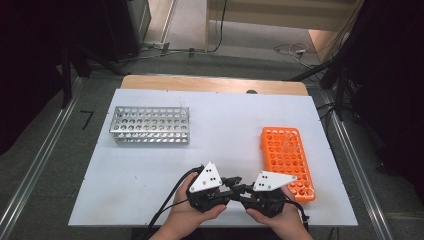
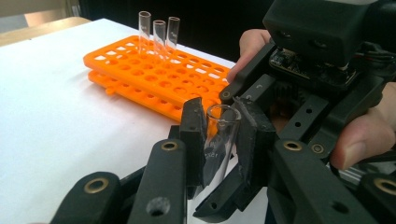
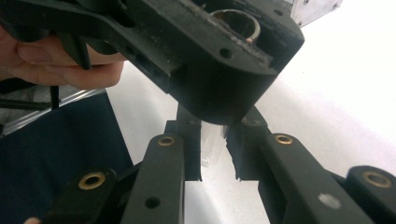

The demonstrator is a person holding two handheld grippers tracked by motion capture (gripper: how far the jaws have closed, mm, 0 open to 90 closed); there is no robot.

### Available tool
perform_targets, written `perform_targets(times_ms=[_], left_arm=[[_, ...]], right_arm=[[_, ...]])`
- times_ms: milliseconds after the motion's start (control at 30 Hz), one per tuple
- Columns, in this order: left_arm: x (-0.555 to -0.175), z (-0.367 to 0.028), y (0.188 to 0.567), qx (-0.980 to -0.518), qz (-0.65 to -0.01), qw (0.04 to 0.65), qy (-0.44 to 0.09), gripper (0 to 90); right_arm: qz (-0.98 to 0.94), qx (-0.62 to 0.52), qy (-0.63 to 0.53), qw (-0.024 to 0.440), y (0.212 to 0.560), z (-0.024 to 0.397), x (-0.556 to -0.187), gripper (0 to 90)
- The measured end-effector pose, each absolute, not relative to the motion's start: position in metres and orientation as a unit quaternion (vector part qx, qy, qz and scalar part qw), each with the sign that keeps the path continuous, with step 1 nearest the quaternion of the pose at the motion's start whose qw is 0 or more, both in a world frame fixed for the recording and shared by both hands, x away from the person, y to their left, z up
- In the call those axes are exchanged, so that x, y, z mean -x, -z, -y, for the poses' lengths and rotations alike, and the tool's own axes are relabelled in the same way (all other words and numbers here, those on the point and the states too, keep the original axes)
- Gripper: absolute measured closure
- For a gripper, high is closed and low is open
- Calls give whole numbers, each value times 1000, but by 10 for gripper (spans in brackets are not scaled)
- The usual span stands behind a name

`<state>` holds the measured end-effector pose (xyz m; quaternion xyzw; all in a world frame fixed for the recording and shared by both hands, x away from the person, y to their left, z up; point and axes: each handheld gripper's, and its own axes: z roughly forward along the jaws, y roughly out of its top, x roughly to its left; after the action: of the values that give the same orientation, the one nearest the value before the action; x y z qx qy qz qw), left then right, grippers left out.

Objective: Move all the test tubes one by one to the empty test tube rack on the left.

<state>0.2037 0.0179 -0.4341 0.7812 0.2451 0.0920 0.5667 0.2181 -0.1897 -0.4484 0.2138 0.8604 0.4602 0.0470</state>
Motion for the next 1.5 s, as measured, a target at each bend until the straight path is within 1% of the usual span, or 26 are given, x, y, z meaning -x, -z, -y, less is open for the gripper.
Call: perform_targets(times_ms=[133,167,333,633,733,867,1067,1267,1500], left_arm=[[-206,-21,434,-778,-251,569,-91,764],[-206,-21,434,-777,-252,570,-92,764],[-210,-29,431,-770,-263,572,-104,764],[-221,-58,420,-748,-293,583,-125,765],[-226,-68,416,-742,-301,584,-136,765],[-233,-82,410,-730,-313,589,-148,765],[-250,-102,399,-722,-327,584,-172,765],[-272,-124,389,-708,-347,583,-193,765],[-301,-146,386,-698,-371,574,-213,765]], right_arm=[[-858,-217,-463,43,449,191,-219,729],[-858,-217,-464,43,449,191,-219,716],[-853,-218,-472,53,447,196,-219,541],[-835,-238,-489,79,441,224,-222,267],[-828,-253,-492,88,440,234,-225,141],[-824,-260,-495,92,438,245,-227,8],[-816,-266,-506,91,437,260,-231,0],[-807,-279,-510,102,435,272,-232,0],[-805,-290,-505,109,436,282,-233,0]])
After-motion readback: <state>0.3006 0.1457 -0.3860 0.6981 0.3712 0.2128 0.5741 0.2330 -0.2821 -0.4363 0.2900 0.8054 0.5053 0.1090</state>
